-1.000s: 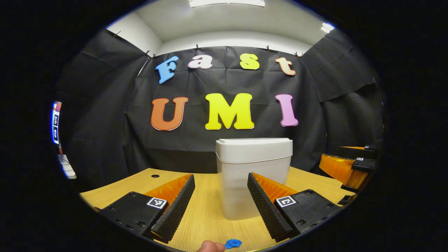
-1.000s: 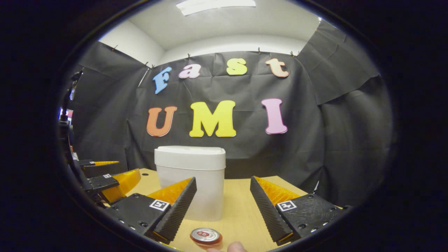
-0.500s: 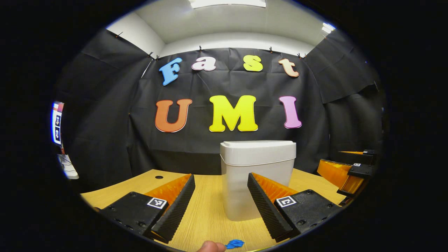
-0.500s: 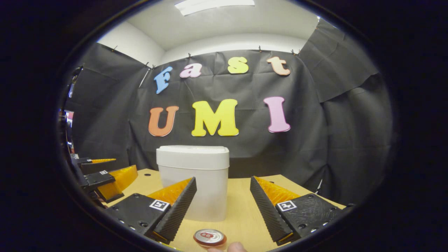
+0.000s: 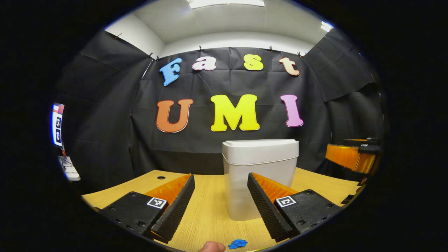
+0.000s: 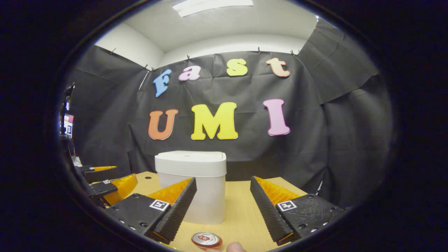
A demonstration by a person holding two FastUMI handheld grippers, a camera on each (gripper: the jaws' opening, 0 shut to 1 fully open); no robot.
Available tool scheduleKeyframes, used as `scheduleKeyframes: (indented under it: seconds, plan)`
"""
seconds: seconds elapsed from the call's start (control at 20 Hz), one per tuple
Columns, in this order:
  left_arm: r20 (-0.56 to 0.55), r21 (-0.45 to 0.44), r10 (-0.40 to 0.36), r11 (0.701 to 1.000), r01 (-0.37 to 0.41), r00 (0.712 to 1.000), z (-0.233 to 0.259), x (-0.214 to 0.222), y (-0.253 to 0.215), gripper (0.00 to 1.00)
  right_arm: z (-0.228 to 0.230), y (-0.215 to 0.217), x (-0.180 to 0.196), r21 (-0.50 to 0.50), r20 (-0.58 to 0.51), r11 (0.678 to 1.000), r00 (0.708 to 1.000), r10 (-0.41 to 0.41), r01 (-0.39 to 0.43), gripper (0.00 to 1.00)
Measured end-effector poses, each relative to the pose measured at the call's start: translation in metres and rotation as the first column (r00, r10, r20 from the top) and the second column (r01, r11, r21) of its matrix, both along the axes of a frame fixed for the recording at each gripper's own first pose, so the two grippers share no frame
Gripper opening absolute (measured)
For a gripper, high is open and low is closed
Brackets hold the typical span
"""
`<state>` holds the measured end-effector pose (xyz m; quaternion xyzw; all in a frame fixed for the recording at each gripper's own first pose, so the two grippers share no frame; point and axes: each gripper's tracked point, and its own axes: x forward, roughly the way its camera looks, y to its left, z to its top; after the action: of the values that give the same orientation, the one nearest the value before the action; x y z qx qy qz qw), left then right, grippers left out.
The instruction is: Press the lid of the desktop garbage bin to open it, pick up the crumpled paper on the desktop and throw it into the bin, then pick up the pop can on the desktop and drop it into the bin, and finally close the garbage bin lid.
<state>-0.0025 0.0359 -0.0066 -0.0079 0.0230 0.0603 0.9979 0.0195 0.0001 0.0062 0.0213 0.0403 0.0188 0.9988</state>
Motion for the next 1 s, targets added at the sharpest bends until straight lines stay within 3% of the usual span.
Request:
scheduleKeyframes:
  seconds: [0.6, 0.65, 0.8, 1.0]
  plan:
    - [-0.018, -0.023, -0.001, 1.000, 0.001, 1.000, -0.006, 0.003, 0.006, 0.97, 0.033, 0.007, 0.032, 0.011, -0.065, 0.998, 0.995, 0.069, -0.068, 0.94]
    - [-0.017, -0.025, 0.000, 1.000, 0.000, 1.000, -0.006, 0.003, 0.007, 0.97, 0.034, 0.011, 0.034, 0.001, -0.066, 0.997, 0.995, 0.080, -0.080, 0.89]
    - [-0.023, -0.026, 0.001, 1.000, -0.002, 1.000, -0.007, 0.004, 0.008, 0.97, 0.056, 0.016, 0.044, -0.035, -0.029, 0.995, 0.995, 0.094, -0.095, 0.83]
    - [-0.021, -0.023, 0.001, 1.000, -0.002, 1.000, -0.007, 0.002, 0.007, 0.97, 0.072, 0.037, 0.062, -0.035, 0.002, 0.989, 0.989, 0.147, -0.147, 0.83]
